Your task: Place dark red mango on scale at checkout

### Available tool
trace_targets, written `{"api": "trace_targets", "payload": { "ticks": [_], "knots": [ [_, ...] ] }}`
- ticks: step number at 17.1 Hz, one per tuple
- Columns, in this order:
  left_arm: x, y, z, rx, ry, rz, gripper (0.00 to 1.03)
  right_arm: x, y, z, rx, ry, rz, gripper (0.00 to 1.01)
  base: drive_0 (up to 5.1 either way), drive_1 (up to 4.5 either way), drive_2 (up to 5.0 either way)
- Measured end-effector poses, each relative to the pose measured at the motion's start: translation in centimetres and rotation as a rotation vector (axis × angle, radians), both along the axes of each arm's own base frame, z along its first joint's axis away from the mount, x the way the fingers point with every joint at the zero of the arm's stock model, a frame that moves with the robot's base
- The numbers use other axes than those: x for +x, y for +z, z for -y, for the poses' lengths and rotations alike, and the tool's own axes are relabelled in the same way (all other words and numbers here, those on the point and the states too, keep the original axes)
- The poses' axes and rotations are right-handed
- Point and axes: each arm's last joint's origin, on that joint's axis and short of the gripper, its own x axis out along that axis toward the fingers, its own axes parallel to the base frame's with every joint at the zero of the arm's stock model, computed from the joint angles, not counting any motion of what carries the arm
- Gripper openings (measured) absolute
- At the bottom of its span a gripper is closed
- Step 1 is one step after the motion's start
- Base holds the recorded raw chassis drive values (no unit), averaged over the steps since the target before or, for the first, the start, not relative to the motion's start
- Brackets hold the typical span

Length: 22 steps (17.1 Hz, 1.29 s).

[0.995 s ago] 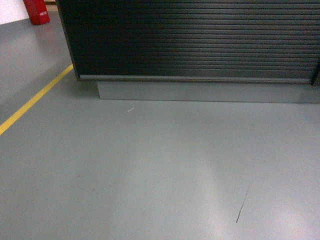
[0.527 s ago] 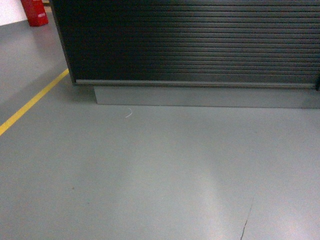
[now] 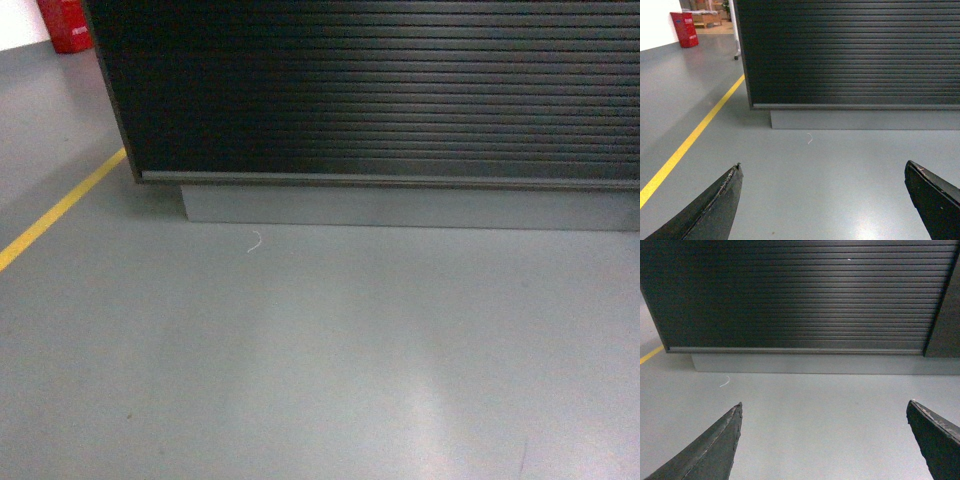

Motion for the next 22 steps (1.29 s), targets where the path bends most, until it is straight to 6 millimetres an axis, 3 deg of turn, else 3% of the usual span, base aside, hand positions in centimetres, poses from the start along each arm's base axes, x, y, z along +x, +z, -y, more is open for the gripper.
{"api": "trace_targets", "payload": {
  "ticks": [22],
  "knots": [
    [0.0, 0.0, 0.0, 0.0, 0.0, 0.0, 0.98, 0.0, -0.02, 0.0, 0.0, 0.0, -0.002, 0.98, 0.0, 3.92, -3.9]
  ]
}}
